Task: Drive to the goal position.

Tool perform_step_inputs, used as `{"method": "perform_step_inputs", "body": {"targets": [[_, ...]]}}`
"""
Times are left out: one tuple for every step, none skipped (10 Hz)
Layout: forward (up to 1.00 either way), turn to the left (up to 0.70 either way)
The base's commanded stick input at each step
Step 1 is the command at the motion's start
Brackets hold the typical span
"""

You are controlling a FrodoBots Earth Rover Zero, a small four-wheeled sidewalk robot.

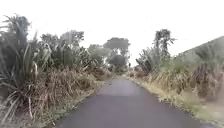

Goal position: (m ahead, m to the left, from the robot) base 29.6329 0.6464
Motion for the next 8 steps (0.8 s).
{"method": "perform_step_inputs", "body": {"targets": [[0.70,0.00],[0.70,-0.19],[0.70,-0.28],[0.70,-0.01],[0.70,0.00],[0.70,0.00],[0.70,0.00],[0.70,0.00]]}}
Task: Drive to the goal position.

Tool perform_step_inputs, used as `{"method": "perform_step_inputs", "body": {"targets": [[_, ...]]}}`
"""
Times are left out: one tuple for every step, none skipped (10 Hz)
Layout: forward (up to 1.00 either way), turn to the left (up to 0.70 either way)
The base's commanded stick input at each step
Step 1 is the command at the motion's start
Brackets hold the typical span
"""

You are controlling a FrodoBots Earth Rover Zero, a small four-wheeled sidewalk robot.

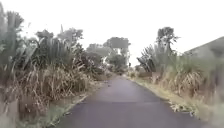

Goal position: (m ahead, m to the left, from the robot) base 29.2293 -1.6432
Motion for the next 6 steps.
{"method": "perform_step_inputs", "body": {"targets": [[0.70,0.00],[0.70,0.00],[0.70,0.00],[0.70,0.00],[0.70,0.00],[0.70,0.00]]}}
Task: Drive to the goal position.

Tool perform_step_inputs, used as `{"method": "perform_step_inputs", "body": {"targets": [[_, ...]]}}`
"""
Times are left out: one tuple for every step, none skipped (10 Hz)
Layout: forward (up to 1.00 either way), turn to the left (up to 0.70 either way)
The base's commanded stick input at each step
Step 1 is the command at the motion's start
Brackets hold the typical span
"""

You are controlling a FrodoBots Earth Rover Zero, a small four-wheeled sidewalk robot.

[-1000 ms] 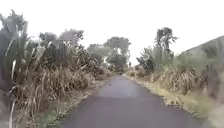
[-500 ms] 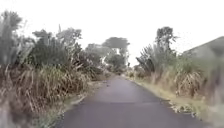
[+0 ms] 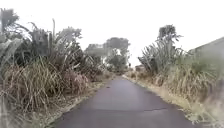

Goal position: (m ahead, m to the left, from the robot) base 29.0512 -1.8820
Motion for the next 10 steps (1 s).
{"method": "perform_step_inputs", "body": {"targets": [[0.70,0.00],[0.70,-0.05],[0.70,-0.31],[0.70,-0.35],[0.70,-0.35],[0.70,-0.35],[0.70,-0.20],[0.70,0.00],[0.70,0.00],[0.70,0.00]]}}
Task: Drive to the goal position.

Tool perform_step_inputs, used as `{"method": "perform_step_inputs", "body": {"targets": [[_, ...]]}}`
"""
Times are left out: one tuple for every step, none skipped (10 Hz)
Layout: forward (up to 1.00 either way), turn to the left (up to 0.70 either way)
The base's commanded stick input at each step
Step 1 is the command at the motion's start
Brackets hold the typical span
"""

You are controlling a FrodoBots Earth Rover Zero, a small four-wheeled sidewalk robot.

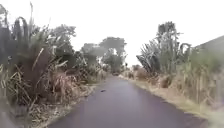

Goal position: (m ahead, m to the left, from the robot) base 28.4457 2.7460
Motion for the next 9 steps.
{"method": "perform_step_inputs", "body": {"targets": [[0.70,0.00],[0.70,0.00],[0.70,0.00],[0.70,0.00],[0.70,0.00],[0.70,0.00],[0.70,0.00],[0.70,0.00],[0.70,0.00]]}}
